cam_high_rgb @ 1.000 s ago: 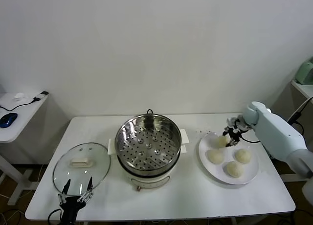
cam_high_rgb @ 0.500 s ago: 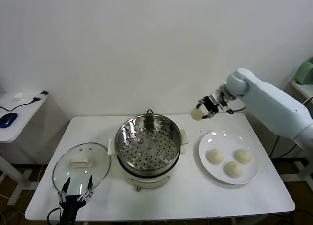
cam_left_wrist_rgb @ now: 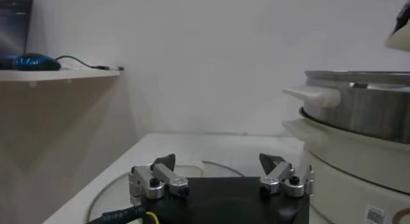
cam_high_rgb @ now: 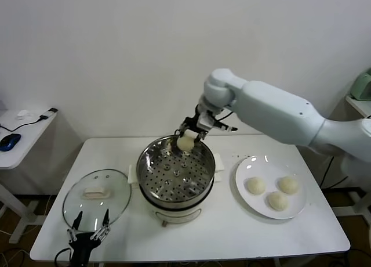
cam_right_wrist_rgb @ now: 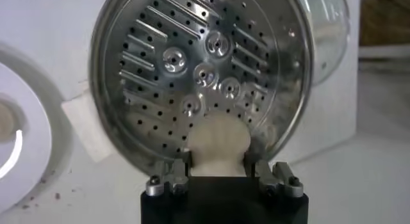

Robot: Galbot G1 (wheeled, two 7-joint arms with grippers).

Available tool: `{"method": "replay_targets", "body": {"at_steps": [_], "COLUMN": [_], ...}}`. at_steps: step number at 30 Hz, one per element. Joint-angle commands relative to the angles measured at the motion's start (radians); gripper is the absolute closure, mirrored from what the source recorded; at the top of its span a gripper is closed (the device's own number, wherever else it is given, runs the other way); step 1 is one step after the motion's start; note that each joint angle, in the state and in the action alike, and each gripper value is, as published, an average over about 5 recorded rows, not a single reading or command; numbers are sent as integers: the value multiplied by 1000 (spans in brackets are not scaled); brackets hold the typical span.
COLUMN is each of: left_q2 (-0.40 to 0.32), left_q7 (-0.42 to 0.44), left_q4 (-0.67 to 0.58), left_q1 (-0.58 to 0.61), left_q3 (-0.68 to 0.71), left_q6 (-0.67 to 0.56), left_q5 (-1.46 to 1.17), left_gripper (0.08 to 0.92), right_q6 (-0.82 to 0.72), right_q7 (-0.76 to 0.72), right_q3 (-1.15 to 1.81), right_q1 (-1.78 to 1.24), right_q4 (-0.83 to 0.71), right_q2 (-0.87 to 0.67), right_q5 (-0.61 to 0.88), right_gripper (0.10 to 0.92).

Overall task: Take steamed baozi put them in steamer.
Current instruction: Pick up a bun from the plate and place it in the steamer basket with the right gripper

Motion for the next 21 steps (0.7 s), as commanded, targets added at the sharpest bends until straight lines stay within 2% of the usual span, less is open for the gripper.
{"method": "replay_targets", "body": {"at_steps": [1, 10, 21], "left_q2": [0, 2, -1], "left_q7": [1, 0, -3], "left_q4": [-2, 0, 3], "left_q1": [0, 2, 0], "left_q3": [1, -6, -7], "left_q6": [-2, 1, -3], "left_q5": [1, -3, -6], "left_gripper": [177, 177, 177], "right_q6": [106, 140, 154], "right_q7": [-4, -17, -38], "right_q3": [-14, 1, 0], "right_q1": [-62, -122, -144], "right_q4": [-154, -207, -213], "right_q2": [177, 212, 209], "right_q5": [-177, -235, -238], "right_gripper": [474, 474, 473]}}
